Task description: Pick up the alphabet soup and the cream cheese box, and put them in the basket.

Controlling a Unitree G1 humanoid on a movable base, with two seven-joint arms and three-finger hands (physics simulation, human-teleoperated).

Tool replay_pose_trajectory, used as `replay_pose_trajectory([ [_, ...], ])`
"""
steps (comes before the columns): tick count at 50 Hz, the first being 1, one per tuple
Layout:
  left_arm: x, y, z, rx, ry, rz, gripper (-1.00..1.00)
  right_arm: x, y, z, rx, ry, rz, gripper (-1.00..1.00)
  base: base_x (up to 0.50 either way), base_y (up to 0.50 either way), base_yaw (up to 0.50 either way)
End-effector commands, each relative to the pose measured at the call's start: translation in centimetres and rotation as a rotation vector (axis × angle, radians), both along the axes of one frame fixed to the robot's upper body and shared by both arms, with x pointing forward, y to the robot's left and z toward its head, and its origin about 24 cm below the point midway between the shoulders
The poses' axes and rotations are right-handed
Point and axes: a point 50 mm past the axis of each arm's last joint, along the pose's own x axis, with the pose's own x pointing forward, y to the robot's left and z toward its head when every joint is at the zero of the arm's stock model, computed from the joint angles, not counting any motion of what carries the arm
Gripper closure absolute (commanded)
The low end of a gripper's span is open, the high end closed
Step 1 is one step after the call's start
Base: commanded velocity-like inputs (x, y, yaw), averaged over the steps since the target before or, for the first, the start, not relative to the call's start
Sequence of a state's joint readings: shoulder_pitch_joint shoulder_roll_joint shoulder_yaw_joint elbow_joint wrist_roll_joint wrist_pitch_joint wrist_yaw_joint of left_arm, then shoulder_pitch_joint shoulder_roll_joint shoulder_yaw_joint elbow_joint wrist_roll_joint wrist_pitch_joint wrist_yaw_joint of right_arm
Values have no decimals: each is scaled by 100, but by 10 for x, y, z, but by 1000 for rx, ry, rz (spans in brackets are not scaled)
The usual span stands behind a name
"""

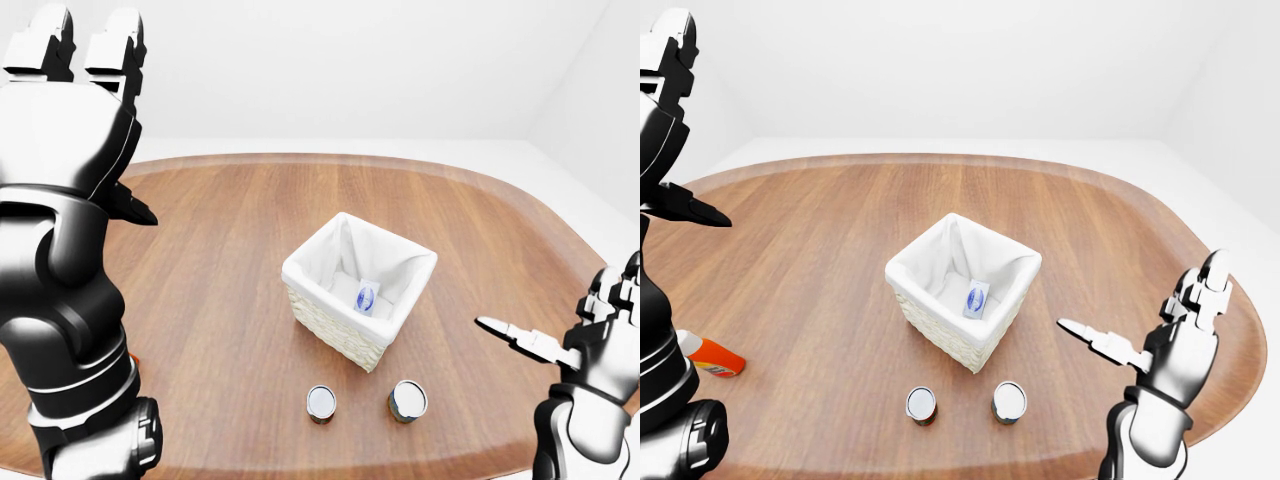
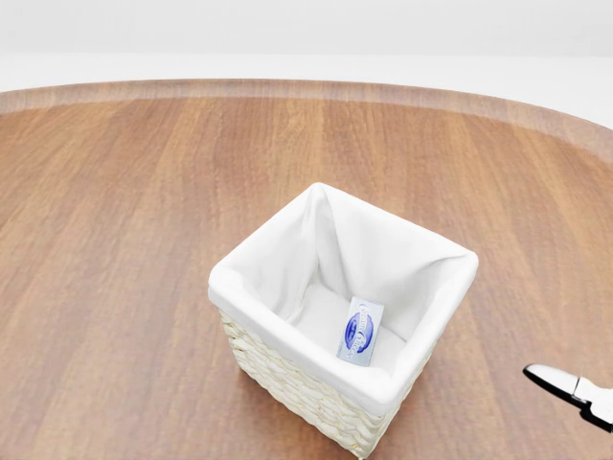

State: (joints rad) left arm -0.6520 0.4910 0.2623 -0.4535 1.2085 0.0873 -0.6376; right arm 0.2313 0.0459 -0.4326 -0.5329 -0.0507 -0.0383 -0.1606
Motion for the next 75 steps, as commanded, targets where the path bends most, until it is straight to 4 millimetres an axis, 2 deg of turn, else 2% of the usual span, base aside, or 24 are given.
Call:
replay_pose_trajectory([
  [1, 0, 0, 1, 4, 2, 4, -100, -6, -1, 0, -12, 15, 33, -100, 0, 0, 0],
  [14, 1, 0, -1, 1, 1, 5, -100, -13, 9, -4, -51, 47, 104, -100, 0, 0, 0],
  [22, 0, 0, -1, 2, 3, 7, -100, -17, 5, -8, -60, 76, 73, -100, 0, 0, 0],
  [26, 1, 1, -1, 0, 4, 7, -100, -18, 8, -8, -3, 46, 165, -100, 0, 0, 0],
  [29, 1, 1, -1, 1, 6, 8, -100, -16, 7, -21, 19, 103, 180, -100, 0, 0, 0],
  [37, 2, 1, -2, 2, 11, 11, -100, -16, 5, -38, 28, 190, 193, -100, 0, 0, 0],
  [43, 3, 1, -2, 1, 15, 14, -100, -18, 6, -44, 44, 216, 239, -100, 0, 0, 0],
  [52, 3, 1, -4, 1, 18, 16, -100, -22, 10, -41, 60, 198, 300, -100, 0, 0, 0],
  [61, 3, 1, -5, 1, 33, 17, -100, -23, 11, -57, 65, 289, 313, -100, 0, 0, 0],
  [75, 3, 2, -6, -1, 34, 22, -100, -21, 20, -71, 47, 381, 349, -100, 0, 0, 0],
])
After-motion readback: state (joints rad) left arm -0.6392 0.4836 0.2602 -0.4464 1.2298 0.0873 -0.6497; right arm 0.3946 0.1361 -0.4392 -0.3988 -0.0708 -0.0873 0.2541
